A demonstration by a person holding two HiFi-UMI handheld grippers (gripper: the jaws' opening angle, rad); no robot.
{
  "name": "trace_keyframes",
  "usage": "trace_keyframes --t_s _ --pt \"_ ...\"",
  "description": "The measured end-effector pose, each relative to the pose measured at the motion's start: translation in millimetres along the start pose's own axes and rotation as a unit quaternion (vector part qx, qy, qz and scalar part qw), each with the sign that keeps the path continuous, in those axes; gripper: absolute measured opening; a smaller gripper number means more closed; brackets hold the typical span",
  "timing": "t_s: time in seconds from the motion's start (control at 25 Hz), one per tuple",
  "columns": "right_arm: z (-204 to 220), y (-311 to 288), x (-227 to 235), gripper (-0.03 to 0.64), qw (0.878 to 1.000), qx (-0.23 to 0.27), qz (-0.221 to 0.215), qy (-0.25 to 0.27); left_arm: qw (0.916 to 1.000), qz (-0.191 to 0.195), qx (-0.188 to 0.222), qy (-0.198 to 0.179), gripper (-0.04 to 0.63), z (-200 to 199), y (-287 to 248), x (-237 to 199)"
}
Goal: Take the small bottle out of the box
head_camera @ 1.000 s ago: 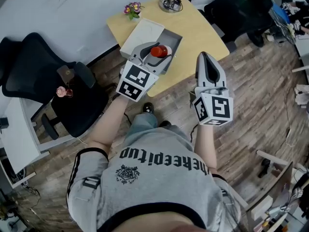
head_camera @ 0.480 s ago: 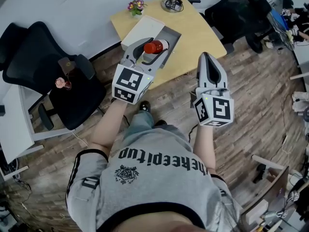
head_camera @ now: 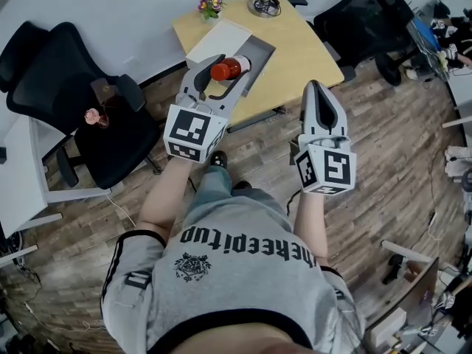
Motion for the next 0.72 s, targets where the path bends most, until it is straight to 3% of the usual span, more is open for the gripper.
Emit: trace_keyframes --t_s 0.72 --pt "-4.2 31.9 10.2 0.002 1.0 0.013 0.012 0.01 0.9973 -0.045 0.051 0.028 0.221 -24.0 26.6 15.7"
Point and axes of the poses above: the fingertips, and each gripper's own axes: y backward along the fingers, x to its right, z out of its underside, the point moved 6 cm from there along y, backward along the fingers, and after that the axes turned 3 degrees about -y, right-handed, at the moved point
